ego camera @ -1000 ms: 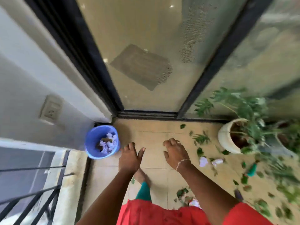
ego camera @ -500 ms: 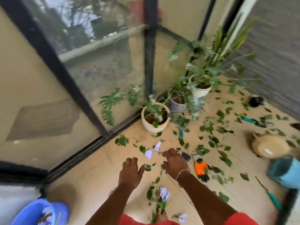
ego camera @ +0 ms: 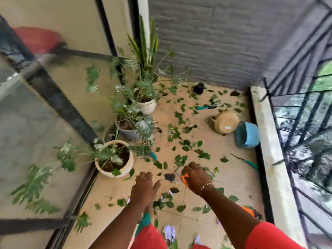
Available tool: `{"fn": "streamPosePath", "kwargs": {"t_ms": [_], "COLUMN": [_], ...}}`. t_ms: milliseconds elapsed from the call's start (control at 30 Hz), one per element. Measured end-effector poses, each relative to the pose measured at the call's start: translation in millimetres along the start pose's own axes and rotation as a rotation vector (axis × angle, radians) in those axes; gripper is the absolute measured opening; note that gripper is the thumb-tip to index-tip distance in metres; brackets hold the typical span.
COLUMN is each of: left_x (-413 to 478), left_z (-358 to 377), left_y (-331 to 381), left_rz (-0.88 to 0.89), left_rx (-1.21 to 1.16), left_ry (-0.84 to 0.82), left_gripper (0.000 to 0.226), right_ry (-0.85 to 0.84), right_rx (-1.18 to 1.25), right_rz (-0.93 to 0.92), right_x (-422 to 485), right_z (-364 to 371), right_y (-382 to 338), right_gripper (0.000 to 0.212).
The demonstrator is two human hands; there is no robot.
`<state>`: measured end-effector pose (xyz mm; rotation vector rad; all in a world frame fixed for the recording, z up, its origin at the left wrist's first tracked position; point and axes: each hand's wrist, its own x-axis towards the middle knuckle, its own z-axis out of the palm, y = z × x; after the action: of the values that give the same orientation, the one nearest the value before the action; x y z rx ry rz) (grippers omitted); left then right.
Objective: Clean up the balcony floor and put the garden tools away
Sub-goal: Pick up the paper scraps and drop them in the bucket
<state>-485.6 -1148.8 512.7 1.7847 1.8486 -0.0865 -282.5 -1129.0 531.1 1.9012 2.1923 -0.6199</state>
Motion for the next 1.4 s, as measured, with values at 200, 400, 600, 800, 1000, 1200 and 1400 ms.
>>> {"fn": "streamPosePath", "kwargs": {"t_ms": [200,400,600,800,1000,1200,1400], "left_x": [92,166,229,268,313,363,407], "left_z": [-53,-113,-138,-128,-107,-75,-54], "left_y": [-12,-38,11,99,195,310,442], "left_rz": [0.115,0.159,0.248,0.464,0.663,0.865,1.091], "left_rx": [0.077,0.125,0.192,0.254,0.375,0.505,0.637], "left_ry": [-0.091,-0.099,-0.124,-0.234,-0.290,-0.372,-0.508], "left_gripper": [0.050,0.050,0.051,0.048,0.050,0.047,0.049], "right_ry": [-0.021,0.004,0.079,0.137,0.181,0.157,0.099], "right_rx": [0.081,0.226,0.336,0.448,0.598,0.690,0.832], "right_rz": [0.185,0.298,0.444,0.655,0.868,1.030,1.219], "right_x": [74,140,152,140,141,157,148], "right_z": [-27,-66,-77,-77,-65,-60,-81], "right_y": [7,1,23,70,134,216,306], "right_gripper": [0.036,0.033,0.035,0.034,0.036,0.034,0.037]}}
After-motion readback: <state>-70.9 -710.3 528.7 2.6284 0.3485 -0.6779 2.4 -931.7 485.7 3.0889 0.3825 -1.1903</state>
